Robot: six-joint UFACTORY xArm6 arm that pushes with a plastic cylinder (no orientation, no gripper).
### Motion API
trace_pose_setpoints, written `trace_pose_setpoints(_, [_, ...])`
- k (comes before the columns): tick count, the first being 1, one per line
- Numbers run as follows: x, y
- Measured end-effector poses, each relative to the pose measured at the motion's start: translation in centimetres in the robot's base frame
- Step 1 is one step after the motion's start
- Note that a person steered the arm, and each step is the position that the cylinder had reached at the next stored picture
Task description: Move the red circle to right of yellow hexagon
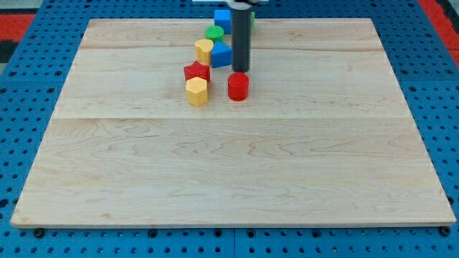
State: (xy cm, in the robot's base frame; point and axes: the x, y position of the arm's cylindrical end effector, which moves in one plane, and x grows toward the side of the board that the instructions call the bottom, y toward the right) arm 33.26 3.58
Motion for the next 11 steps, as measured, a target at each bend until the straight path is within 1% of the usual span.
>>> trace_pose_setpoints(1, [1.9,4.8])
trace_pose_setpoints(2, [4.6,7.2])
trace_pose_setpoints(3, [7.0,6.8])
trace_pose_setpoints(4, [7.2,3.7])
trace_pose_setpoints(5, [6.9,-0.8])
trace_pose_setpoints(6, [8.5,-4.5])
trace_pose_setpoints(7, [9.2,-8.5])
trace_pose_setpoints(8, [8.3,-12.6])
trace_pose_setpoints(10, [8.0,-14.1])
trace_pose_setpoints(11, [7.2,-18.7])
